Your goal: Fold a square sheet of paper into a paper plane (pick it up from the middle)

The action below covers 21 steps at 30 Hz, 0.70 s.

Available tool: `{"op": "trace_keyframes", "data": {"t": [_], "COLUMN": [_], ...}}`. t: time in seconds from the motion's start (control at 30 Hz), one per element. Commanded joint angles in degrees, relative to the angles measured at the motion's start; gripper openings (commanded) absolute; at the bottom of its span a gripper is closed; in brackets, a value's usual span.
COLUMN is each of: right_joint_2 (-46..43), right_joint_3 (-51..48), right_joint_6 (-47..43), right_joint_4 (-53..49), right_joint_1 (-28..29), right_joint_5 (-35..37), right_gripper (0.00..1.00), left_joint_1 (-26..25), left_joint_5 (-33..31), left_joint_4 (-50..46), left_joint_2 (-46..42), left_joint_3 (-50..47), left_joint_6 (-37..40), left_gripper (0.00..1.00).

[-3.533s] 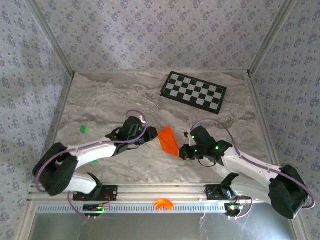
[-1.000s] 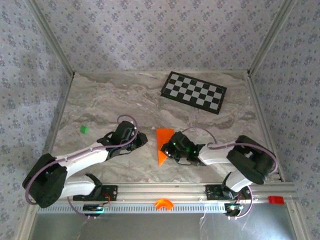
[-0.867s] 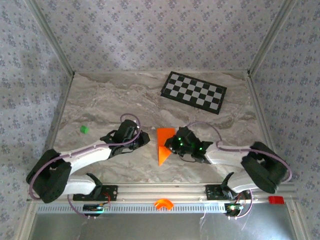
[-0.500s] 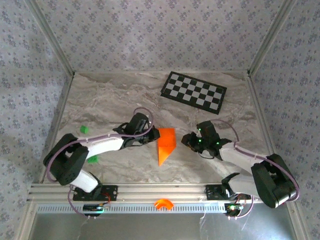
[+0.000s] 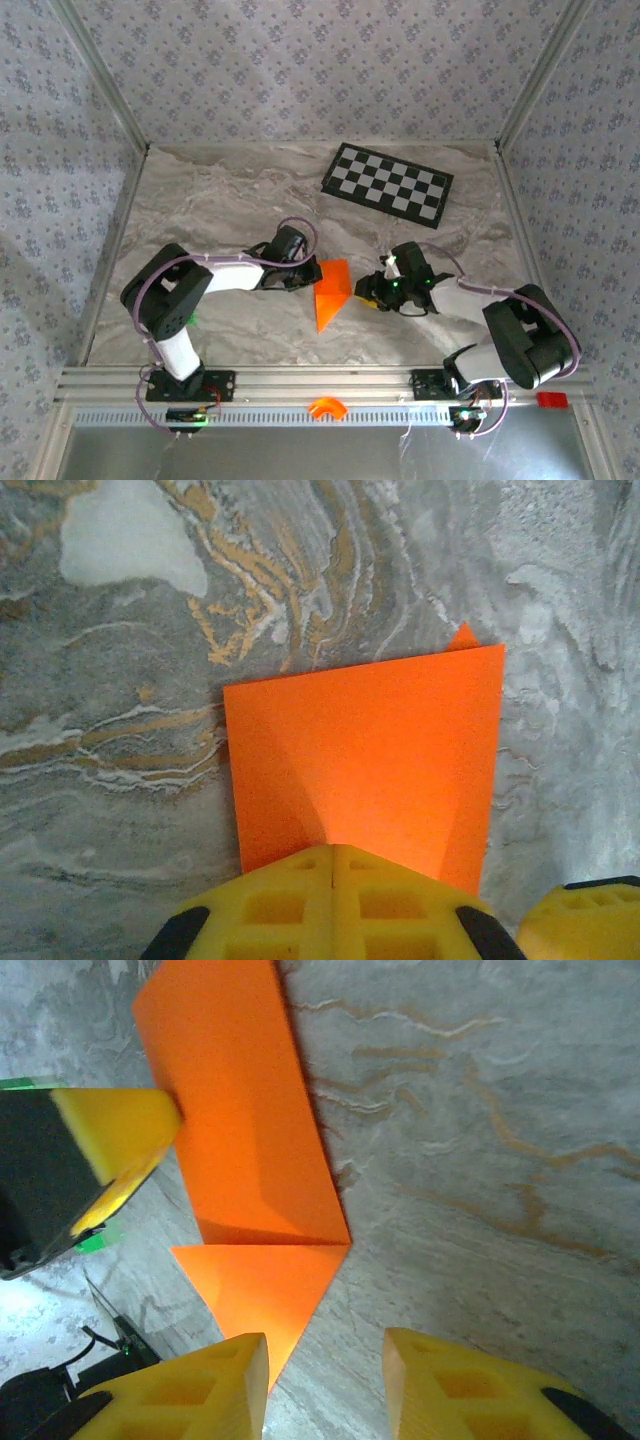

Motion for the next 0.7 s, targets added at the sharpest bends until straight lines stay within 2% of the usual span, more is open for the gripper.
{"op": "trace_keyframes", "data": {"t": [0.0, 0.27, 0.67], "right_joint_2": [0.88, 1.85, 4.49], "right_joint_3": [1.88, 2.64, 3.35], "right_joint_6": [-1.46, -1.66, -0.19], "right_joint_4": [0.59, -2.49, 0.17], "right_joint_1": [0.46, 0.47, 0.91], "right_joint_5": [-1.99, -1.12, -0.86], "right_gripper": [0.37, 0.39, 0.39], "left_joint_1": [0.23, 0.01, -0.34], "left_joint_5": [1.86, 4.64, 5.5], "left_joint_4": [3.59, 9.14, 8.41], "left_joint_2": [1.19, 1.31, 1.64], "left_joint_3": [-1.39, -7.12, -5.66], "left_joint_6": [0.42, 0.29, 1.28], "left_gripper": [0.05, 0.04, 0.04]}}
